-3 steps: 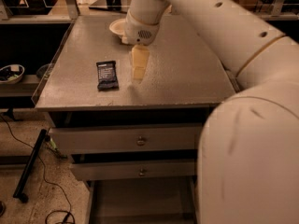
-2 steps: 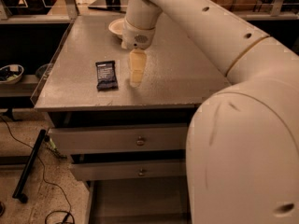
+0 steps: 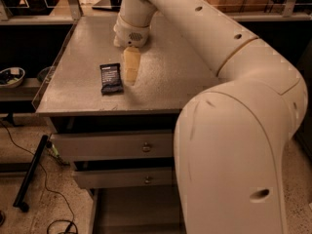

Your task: Place rxbar blueberry into bottom drawer

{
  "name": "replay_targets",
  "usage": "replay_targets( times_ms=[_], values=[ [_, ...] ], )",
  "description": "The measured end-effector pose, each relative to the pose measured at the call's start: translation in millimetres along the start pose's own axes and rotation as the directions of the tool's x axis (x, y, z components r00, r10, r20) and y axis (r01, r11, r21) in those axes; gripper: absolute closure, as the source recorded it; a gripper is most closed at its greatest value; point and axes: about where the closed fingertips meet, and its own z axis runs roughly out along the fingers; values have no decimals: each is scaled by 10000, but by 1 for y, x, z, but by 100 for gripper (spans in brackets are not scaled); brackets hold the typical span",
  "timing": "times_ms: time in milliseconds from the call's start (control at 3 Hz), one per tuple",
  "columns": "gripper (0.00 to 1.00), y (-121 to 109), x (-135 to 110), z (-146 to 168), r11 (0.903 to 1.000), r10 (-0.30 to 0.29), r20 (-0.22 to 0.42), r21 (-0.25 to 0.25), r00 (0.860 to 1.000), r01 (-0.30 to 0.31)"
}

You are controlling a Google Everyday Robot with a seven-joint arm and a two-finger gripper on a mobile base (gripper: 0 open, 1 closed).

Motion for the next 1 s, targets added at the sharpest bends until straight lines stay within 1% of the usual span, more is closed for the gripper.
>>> replay_targets(
  times_ms=[333,667,1000],
  values=[
    [0,0,0,0,10000,0,3,0,10000,0],
    [0,-12,-18,27,9994,-302,500,-162,9983,311],
    [0,-11,-21,36,9994,-267,641,-192,9976,280]
  ],
)
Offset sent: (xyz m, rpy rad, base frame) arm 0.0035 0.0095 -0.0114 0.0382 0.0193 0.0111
